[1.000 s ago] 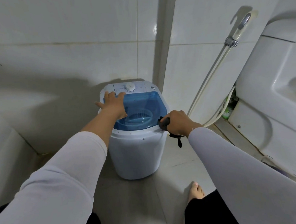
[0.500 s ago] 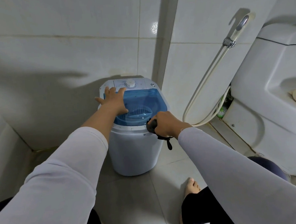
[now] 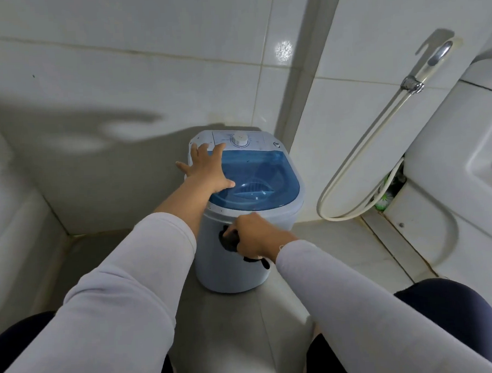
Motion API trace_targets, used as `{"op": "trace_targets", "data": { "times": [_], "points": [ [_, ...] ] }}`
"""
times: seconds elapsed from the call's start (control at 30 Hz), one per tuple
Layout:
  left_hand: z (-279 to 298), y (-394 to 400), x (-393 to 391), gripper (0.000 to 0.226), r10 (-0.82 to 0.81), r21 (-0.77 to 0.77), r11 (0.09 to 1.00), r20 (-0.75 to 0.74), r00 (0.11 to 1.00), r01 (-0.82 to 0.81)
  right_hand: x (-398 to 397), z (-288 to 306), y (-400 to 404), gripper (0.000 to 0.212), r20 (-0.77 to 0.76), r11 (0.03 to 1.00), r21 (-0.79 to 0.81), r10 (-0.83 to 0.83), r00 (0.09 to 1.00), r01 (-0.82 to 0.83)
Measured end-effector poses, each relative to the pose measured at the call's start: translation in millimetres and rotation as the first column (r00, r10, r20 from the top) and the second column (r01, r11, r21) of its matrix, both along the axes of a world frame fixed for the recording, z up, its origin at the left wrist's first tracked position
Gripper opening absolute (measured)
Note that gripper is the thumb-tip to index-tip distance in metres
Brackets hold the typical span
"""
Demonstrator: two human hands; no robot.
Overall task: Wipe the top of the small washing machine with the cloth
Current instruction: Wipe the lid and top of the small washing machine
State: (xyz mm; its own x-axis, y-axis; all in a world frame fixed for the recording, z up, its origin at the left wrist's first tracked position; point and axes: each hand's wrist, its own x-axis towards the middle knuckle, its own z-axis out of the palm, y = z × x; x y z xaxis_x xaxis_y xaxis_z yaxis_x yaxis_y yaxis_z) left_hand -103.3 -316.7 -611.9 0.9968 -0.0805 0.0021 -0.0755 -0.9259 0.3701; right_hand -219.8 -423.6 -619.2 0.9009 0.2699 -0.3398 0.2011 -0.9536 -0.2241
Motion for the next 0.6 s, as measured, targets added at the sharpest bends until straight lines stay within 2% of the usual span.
{"op": "trace_targets", "data": {
  "times": [0.13,0.33,0.5,0.6],
  "points": [
    [-1,6,0,0.098,0.061,-0.072,0.995,-0.018,0.998,-0.062,-7,5,-7,0.049,-0.106,0.995,-0.024,0.09,0.99,-0.093],
    [-6,14,-4,0.087,0.212,-0.363,0.911,-0.001,0.977,-0.198,19,76,-55,0.052,-0.07,0.993,-0.003,0.121,0.99,-0.122],
    [-15,9,-38,0.08,0.386,-0.594,0.749,0.032,0.922,-0.293,48,123,-74,0.045,0.053,0.988,0.119,0.089,0.995,-0.095],
    [-29,4,-65,0.089,0.44,-0.672,0.666,0.002,0.898,-0.325,65,129,-69,0.031,0.08,0.971,0.18,0.144,0.986,-0.156]
  ]
}}
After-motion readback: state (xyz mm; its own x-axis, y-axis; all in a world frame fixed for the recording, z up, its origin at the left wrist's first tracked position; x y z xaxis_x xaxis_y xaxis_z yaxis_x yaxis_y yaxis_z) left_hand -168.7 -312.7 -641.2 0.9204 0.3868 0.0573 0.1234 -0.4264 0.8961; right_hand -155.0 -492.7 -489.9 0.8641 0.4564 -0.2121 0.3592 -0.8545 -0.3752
